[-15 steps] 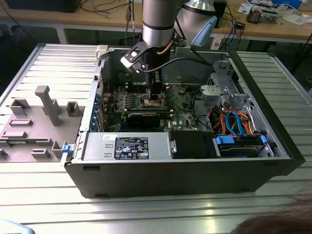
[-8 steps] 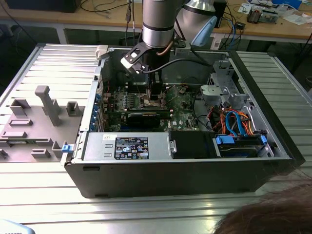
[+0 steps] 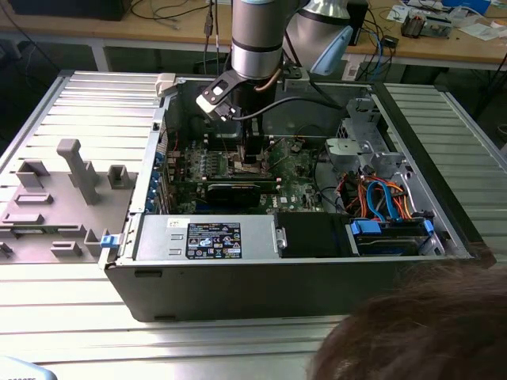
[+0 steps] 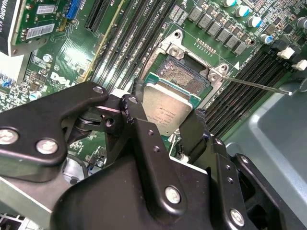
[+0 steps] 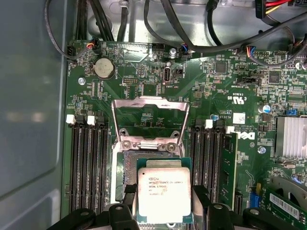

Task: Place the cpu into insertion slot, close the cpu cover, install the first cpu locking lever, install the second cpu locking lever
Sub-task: 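Place the cpu into insertion slot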

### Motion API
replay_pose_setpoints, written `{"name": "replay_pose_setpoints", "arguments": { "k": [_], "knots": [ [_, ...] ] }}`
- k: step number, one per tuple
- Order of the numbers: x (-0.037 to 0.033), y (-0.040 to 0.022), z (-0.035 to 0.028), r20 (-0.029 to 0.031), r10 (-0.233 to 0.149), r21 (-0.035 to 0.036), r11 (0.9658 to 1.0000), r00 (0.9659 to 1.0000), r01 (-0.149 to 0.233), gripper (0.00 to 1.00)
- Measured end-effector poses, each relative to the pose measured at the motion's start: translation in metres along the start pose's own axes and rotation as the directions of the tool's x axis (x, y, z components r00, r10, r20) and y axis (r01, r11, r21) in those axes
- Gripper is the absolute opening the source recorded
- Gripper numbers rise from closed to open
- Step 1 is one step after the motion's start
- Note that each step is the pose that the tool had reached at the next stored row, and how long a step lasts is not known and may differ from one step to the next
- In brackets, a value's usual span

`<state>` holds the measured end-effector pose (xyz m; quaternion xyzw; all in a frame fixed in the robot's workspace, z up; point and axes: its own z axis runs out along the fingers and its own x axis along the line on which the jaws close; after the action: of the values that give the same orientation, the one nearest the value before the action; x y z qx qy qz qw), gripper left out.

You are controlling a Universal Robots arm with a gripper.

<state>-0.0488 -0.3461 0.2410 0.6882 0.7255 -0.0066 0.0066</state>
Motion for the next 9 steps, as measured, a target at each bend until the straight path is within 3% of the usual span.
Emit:
{"name": "replay_pose_setpoints", "arguments": {
  "k": [9],
  "knots": [
    [0.0001, 0.0000, 0.0024, 0.0000, 0.000, -0.0001, 1.0000, 1.0000, 0.000, 0.54]
  ]
}}
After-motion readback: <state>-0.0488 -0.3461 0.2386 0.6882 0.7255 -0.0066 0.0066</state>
